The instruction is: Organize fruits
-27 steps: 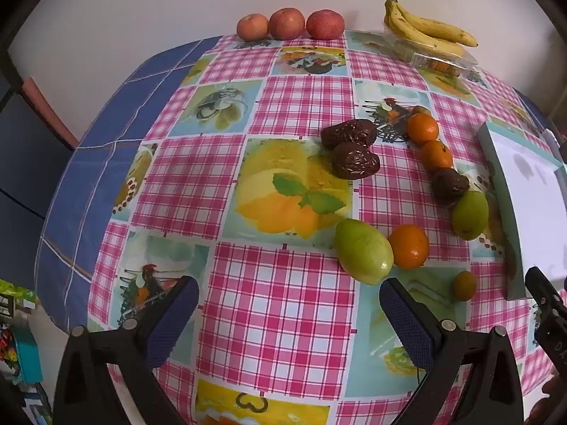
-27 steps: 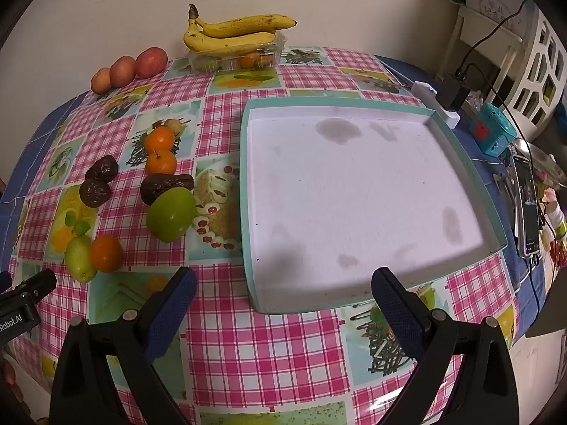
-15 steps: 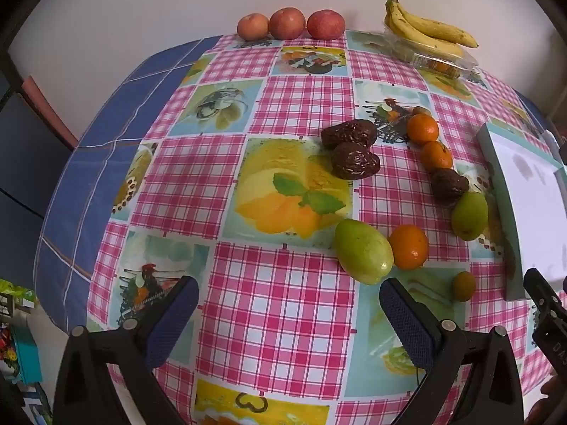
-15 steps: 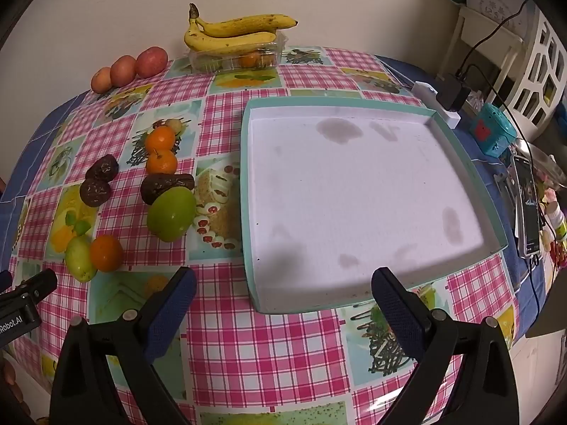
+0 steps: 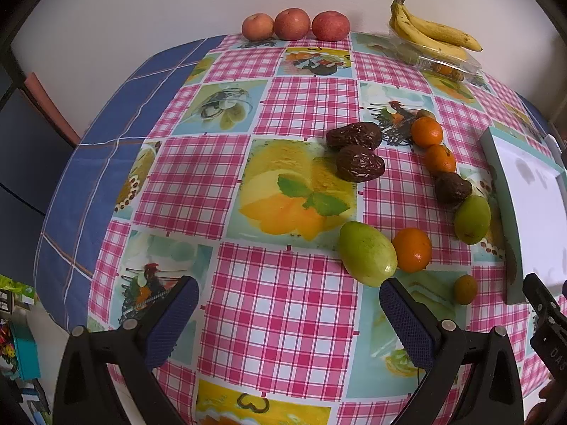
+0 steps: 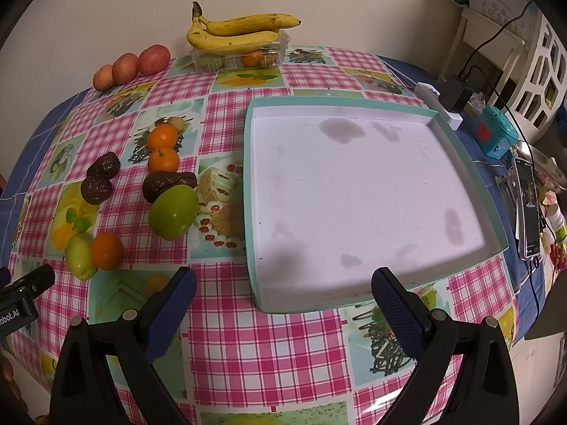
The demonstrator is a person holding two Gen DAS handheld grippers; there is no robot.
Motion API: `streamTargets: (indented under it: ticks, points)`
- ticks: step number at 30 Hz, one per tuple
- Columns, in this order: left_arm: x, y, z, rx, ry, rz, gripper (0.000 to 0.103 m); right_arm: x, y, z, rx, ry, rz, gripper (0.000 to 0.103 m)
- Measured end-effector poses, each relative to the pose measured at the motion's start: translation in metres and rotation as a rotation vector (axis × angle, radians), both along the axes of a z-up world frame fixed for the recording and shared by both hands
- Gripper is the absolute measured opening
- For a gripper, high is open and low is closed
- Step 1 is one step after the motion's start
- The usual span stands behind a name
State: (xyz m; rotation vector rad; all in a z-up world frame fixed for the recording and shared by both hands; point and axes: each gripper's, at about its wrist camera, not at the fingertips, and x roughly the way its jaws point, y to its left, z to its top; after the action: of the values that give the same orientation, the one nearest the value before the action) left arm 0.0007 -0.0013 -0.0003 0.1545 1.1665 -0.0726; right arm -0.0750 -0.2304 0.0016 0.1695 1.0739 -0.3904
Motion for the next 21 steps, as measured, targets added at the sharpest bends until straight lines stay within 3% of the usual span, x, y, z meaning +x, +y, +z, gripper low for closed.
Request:
streamTargets:
  ticks: [21]
  points:
    - [0.0003,0.0016,0.0033,-0.019,-0.015,0.015,0.103,0.001,0.0007,0.0001,0.0,0.002,0.0,0.099]
